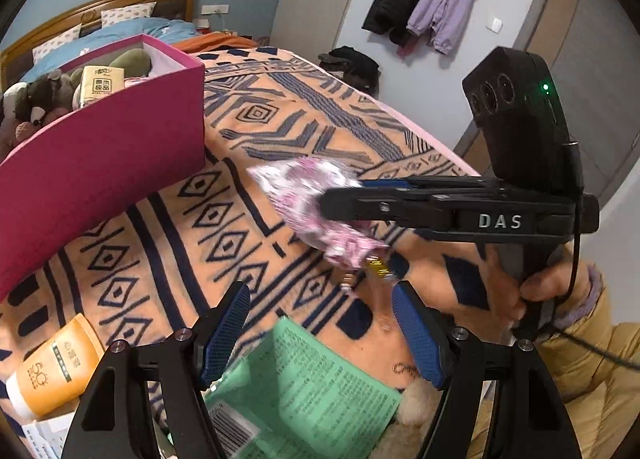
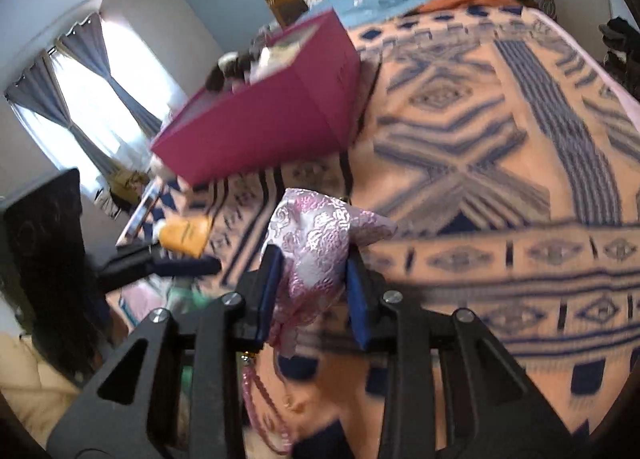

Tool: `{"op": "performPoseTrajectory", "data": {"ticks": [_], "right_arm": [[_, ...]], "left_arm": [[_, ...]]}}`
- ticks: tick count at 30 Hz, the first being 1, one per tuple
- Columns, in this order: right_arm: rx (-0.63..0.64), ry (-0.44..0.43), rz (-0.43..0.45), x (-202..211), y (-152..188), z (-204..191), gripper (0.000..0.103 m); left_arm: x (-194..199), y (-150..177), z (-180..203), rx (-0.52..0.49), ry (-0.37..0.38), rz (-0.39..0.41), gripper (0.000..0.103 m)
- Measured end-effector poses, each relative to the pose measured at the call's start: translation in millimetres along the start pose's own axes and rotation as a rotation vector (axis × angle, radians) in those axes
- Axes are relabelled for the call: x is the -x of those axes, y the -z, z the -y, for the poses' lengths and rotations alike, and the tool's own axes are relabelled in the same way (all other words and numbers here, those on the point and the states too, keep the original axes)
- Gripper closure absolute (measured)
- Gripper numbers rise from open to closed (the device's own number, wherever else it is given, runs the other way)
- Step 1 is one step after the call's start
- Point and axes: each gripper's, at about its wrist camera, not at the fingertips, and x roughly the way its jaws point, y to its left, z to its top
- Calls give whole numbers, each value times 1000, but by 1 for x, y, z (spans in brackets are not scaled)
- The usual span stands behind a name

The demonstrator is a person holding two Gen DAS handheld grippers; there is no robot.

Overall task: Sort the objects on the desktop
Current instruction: 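Grasp the pink floral pouch with the left gripper and lift it, then carry the pouch with the left gripper over the pink box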

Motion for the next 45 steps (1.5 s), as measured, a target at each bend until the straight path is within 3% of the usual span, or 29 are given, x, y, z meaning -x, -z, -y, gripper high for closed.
{"op": "performPoseTrajectory", "data": {"ticks": [5,10,11,15,18,23,27,35,36,37,40,45], "right_arm": [[-27,-35,56,-17,-30,-9,69],[-43,-46,75,-39,-46,-22,69],[-51,-49,67,-44,-46,-23,69],[-80,-66,14,-65,-39,-23,68],[-82,-64,-34,-72,-33,-20,68],[-2,-44,-98,-68,-30,-17,68],[60,-24,-88,-64,-43,-13,40],[83,-71,-189,-111,-55,-11,40],[82,-79,-193,-114,-55,-11,43],[86,-87,-198,-116,-54,-12,56],[85,-97,-205,-118,-52,-13,70],[68,-110,-166,-107,-54,-13,80]], "left_arm": [[5,-14,-15,49,70,9,28],[3,-21,-38,104,-25,22,28],[1,-21,-44,125,-44,16,31],[-12,-17,-62,187,-118,-42,67],[-21,-12,-76,239,-193,-73,74],[-19,-5,-99,311,-203,-91,77],[-19,-3,-103,327,-220,-102,76],[-15,-2,-113,377,-217,-101,76],[-14,-1,-114,383,-214,-101,76],[-14,-2,-114,388,-209,-100,76],[-12,1,-117,402,-196,-96,76],[-11,1,-122,439,-167,-82,76]]}}
